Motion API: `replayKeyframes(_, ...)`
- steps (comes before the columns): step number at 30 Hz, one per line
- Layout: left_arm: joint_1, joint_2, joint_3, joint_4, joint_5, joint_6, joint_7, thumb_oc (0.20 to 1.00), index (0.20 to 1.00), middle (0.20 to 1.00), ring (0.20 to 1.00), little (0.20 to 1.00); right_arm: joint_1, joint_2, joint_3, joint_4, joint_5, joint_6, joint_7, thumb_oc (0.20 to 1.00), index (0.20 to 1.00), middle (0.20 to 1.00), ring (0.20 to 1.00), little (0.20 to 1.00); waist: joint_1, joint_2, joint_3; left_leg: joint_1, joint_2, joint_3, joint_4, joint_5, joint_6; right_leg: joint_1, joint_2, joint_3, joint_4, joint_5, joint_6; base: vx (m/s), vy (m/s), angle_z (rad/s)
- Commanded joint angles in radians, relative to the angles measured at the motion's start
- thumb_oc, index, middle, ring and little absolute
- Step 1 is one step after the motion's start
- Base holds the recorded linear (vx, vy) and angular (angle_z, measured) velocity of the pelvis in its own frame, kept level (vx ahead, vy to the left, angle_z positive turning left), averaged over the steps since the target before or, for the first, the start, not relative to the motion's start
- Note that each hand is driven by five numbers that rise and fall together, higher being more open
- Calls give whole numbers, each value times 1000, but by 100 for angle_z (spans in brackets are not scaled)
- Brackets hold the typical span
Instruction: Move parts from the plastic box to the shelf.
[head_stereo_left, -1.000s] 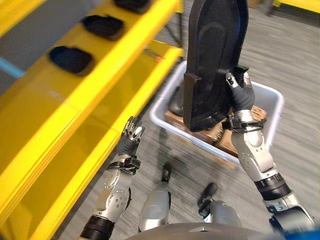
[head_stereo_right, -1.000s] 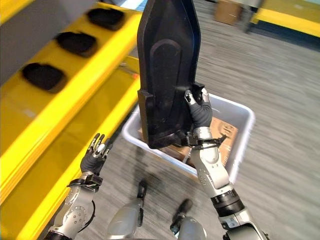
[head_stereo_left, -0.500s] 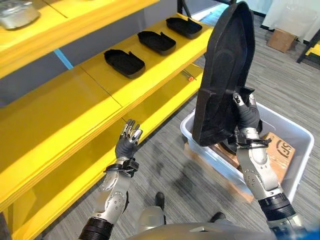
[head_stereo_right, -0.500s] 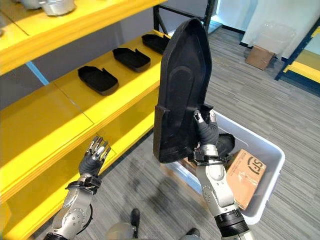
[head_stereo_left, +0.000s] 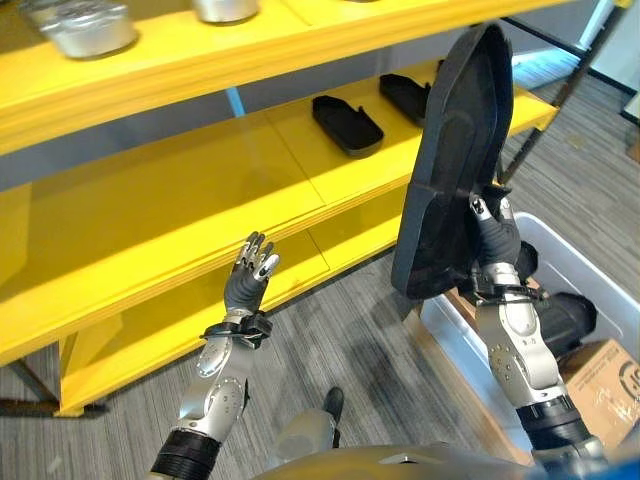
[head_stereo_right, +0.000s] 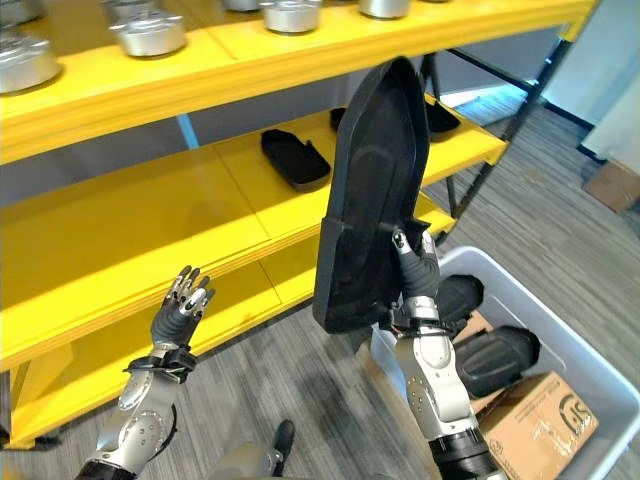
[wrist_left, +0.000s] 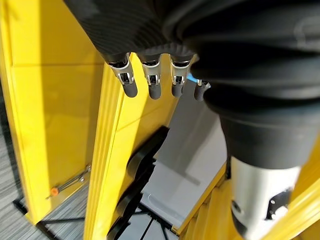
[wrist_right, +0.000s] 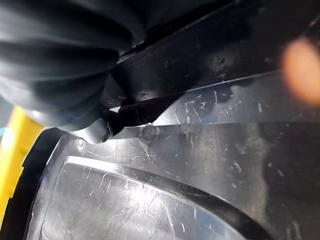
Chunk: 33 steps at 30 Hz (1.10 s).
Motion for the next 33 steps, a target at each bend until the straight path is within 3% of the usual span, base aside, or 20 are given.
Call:
replayKeyframes(1, 3, 10, -27, -52, 74, -13, -44, 1000, 1000, 1000, 1000, 1000, -2, -24, -70, -84, 22, -64, 41, 200, 200, 200, 200, 200, -27, -25, -34, 128, -55, 72, -128, -43, -9, -60, 110, -36, -121, 102, -21, 51, 65, 69)
replayKeyframes(2, 5, 11, -27, -53, 74, -13, -45, 1000, 1000, 1000, 1000, 1000, -1, -24, -70, -83, 23, -64, 41, 200, 200, 200, 200, 200, -29, -25, -34, 130, -54, 70, -130, -43, -10, -57, 110, -38, -122, 101, -22, 29, 24, 53)
replayKeyframes(4, 19, 6, -28, -58, 72, -7, -53, 1000, 1000, 1000, 1000, 1000, 18, -27, -77, -84, 23, -63, 50, 200, 200, 200, 200, 200, -35, -41, -47, 133, -73, 53, -145, -28, -18, -45, 157, -29, -180, 101, -26, 34, 31, 42)
replayKeyframes(7, 32, 0, -27, -52, 64, -11, -57, 1000, 1000, 1000, 1000, 1000, 28, -33, -79, -80, 43, -67, 53, 200, 200, 200, 200, 200, -48, -47, -50, 132, -87, 35, -135, -26, -21, -65, 195, 74, -241, 136, -25, 56, 28, 20)
replayKeyframes(8, 29, -4, -34, -47, 52, -12, -59, 1000, 1000, 1000, 1000, 1000, 37, -35, -84, -87, 46, -68, 53, 200, 200, 200, 200, 200, -64, -44, -44, 136, -94, 16, -128, -27, -20, -106, 214, 154, -260, 172, -20, 52, -2, 21)
replayKeyframes(10, 28, -3, -35, -48, 52, -11, -61, 1000, 1000, 1000, 1000, 1000, 40, -36, -89, -89, 50, -70, 53, 200, 200, 200, 200, 200, -70, -43, -39, 137, -99, 3, -117, -30, -20, -131, 217, 178, -262, 192, -12, 67, -19, 15)
replayKeyframes(15, 40, 0, -29, -66, 65, -3, -72, 1000, 1000, 1000, 1000, 1000, 54, -36, -113, -85, 51, -66, 60, 200, 200, 200, 200, 200, -80, -57, -31, 173, -126, -16, -80, -73, -13, -107, 177, 127, -301, 244, -1, 120, -50, 58)
replayKeyframes(24, 41, -20, -19, -62, 51, 1, -68, 1000, 1000, 1000, 1000, 1000, 39, -39, -127, -51, 50, -66, 53, 200, 200, 200, 200, 200, -59, -53, -77, 216, -98, -21, -47, -134, -32, -18, 172, 55, -295, 175, -37, 125, -88, 24)
replayKeyframes(27, 36, -28, -18, -60, 42, -2, -73, 1000, 1000, 1000, 1000, 1000, 38, -42, -131, -45, 52, -69, 61, 200, 200, 200, 200, 200, -54, -60, -74, 193, -105, -26, 55, -156, -54, 13, 171, 45, -301, 159, -47, 112, -111, 31)
replayKeyframes(28, 34, -33, -19, -53, 33, -6, -76, 1000, 1000, 1000, 1000, 1000, 37, -49, -131, -40, 58, -75, 65, 200, 200, 200, 200, 200, -44, -63, -59, 148, -117, -16, 195, -124, -87, 42, 174, 49, -312, 154, -55, 97, -84, 34)
replayKeyframes(29, 34, -33, -20, -53, 33, -6, -76, 1000, 1000, 1000, 1000, 1000, 36, -50, -131, -39, 58, -75, 65, 200, 200, 200, 200, 200, -44, -61, -58, 142, -117, -15, 206, -129, -86, 42, 176, 48, -312, 155, -55, 93, -65, 30)
replayKeyframes(32, 30, -42, -28, -43, 17, -15, -80, 1000, 1000, 1000, 1000, 1000, 44, -67, -141, -51, 68, -84, 68, 200, 200, 200, 200, 200, -28, -54, -3, -4, -133, 37, 509, 26, -171, 90, 172, 37, -322, 146, -74, 5, -27, 44)
replayKeyframes(33, 31, -44, -31, -40, 12, -15, -79, 1000, 1000, 1000, 1000, 1000, 41, -71, -141, -52, 65, -85, 61, 200, 200, 200, 200, 200, -23, -56, 12, -43, -129, 70, 550, 48, -179, 101, 166, 28, -321, 140, -80, 1, -67, 53)
